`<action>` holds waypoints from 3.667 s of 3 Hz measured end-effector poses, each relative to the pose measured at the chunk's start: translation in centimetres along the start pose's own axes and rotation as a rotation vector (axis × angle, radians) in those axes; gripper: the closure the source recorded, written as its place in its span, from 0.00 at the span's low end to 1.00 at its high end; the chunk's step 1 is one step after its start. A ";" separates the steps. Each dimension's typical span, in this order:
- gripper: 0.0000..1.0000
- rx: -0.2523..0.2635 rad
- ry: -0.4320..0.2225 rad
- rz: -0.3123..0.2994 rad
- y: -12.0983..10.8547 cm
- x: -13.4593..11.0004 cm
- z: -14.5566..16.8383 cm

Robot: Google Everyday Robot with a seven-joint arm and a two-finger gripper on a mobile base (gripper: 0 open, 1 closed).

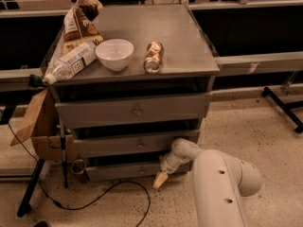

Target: Open bottom drawer

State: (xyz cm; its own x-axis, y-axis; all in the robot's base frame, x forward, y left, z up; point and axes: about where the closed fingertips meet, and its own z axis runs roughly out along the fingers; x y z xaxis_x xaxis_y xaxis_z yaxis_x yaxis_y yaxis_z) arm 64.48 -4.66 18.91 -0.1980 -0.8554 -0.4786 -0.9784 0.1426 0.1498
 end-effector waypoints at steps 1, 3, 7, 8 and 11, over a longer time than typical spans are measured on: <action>0.48 0.005 -0.003 0.007 0.0 0.3 -0.5; 0.94 0.005 -0.003 0.007 -0.4 -0.4 -1.5; 0.62 0.023 -0.003 0.036 1.9 1.6 -1.9; 0.38 0.024 -0.003 0.036 1.7 1.5 -2.0; 0.00 0.012 0.002 0.009 8.1 4.0 -0.4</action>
Offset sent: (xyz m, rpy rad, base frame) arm -0.0272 -0.0453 -0.0071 -0.0074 -0.0111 -0.0747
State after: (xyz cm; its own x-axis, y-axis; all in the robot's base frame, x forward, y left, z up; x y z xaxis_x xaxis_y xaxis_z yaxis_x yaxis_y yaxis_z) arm 55.80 -7.14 18.60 -0.2066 -0.8552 -0.4754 -0.9772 0.1564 0.1434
